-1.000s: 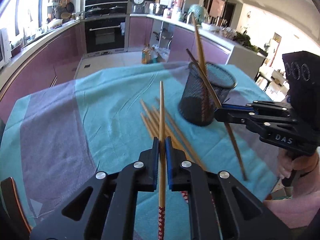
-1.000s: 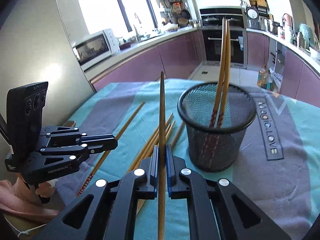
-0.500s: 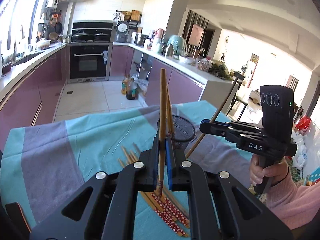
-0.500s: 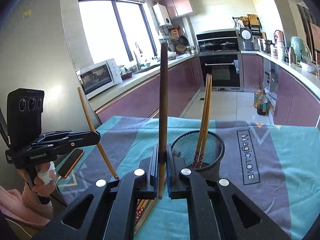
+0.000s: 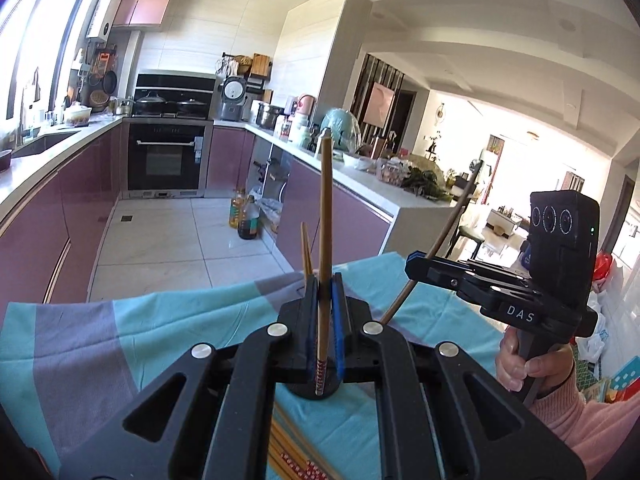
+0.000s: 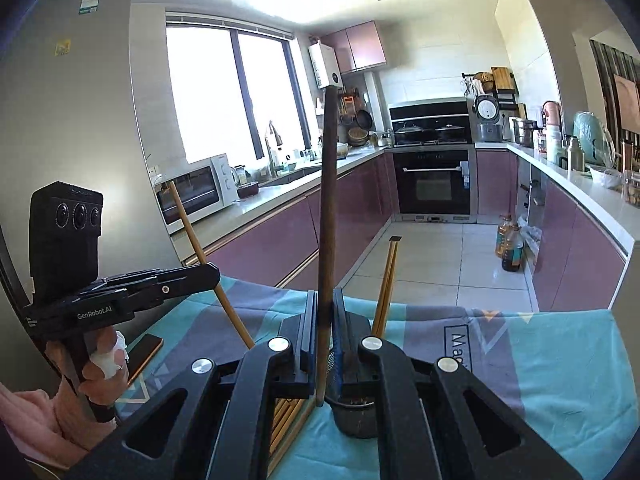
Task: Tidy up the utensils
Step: 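Raise the left tool's chopstick into the mesh cup while the right tool inserts its own, then open both tools and withdraw them from the cup toward the pile, then close the left tool on a chopstick while the right tool grasps another, then lift the left tool's chopstick upright over the mesh cup while the right tool raises its own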
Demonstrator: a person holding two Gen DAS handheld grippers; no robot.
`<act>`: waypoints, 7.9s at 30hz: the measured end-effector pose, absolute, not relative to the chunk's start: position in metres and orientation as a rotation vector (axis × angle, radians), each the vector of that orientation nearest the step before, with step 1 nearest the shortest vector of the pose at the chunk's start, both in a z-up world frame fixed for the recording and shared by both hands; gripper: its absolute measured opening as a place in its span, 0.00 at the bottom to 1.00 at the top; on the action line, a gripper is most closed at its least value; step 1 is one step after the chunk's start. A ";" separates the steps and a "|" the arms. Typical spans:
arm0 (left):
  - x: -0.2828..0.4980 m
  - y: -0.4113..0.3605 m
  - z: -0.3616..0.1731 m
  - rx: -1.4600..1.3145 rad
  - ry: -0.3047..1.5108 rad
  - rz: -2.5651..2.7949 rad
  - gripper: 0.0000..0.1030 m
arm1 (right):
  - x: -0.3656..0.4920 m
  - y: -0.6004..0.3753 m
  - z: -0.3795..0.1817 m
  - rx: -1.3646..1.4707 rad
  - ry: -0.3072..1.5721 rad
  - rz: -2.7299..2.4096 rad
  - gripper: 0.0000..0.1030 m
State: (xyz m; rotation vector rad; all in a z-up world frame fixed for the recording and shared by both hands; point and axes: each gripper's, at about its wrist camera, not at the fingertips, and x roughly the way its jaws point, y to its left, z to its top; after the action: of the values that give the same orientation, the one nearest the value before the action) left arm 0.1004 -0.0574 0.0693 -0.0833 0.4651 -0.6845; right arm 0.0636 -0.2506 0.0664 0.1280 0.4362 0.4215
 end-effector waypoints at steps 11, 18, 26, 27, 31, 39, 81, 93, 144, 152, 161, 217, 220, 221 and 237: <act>0.124 -0.088 0.082 -0.068 0.461 -0.670 0.07 | 0.087 -0.258 0.068 0.120 0.435 0.377 0.06; 0.136 -0.105 0.054 -0.015 0.565 -0.668 0.07 | 0.107 -0.253 0.041 0.110 0.541 0.375 0.06; 0.152 -0.118 0.028 0.056 0.662 -0.690 0.07 | 0.123 -0.246 0.014 0.097 0.685 0.396 0.06; 0.154 -0.118 0.025 0.060 0.672 -0.689 0.07 | 0.124 -0.245 0.012 0.099 0.700 0.395 0.06; 0.162 -0.122 0.018 0.053 0.702 -0.693 0.07 | 0.130 -0.246 0.001 0.107 0.743 0.394 0.06; 0.182 -0.127 0.011 0.051 0.727 -0.669 0.07 | 0.145 -0.245 -0.006 0.120 0.762 0.371 0.07; 0.100 -0.020 -0.110 0.045 0.893 -0.437 0.39 | 0.068 -0.170 -0.080 0.081 0.887 0.542 0.39; 0.101 -0.038 -0.125 0.060 0.935 -0.422 0.40 | 0.074 -0.164 -0.097 0.097 0.914 0.488 0.39; 0.125 -0.030 -0.135 0.035 0.947 -0.346 0.15 | 0.098 -0.157 -0.109 0.085 0.950 0.387 0.09; 0.120 -0.028 -0.134 0.010 0.946 -0.339 0.07 | 0.091 -0.169 -0.100 0.152 0.914 0.408 0.06; 0.108 -0.029 -0.124 0.010 0.923 -0.376 0.06 | 0.083 -0.157 -0.099 0.094 0.931 0.484 0.06; 0.088 -0.019 -0.052 -0.072 0.792 -0.535 0.07 | 0.058 -0.203 -0.028 0.175 0.694 0.500 0.06; 0.086 -0.018 -0.044 -0.082 0.774 -0.548 0.07 | 0.057 -0.204 -0.022 0.176 0.675 0.493 0.06; 0.085 -0.018 -0.042 -0.084 0.768 -0.550 0.07 | 0.056 -0.204 -0.020 0.177 0.669 0.492 0.06; 0.073 -0.009 -0.007 -0.125 0.678 -0.588 0.07 | 0.054 -0.218 -0.004 0.189 0.603 0.470 0.06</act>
State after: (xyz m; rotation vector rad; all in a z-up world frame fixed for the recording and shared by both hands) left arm 0.0730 -0.0088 -0.0067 -0.1250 0.6784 -0.5878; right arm 0.0544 -0.2182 -0.0039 0.1887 0.6030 0.4701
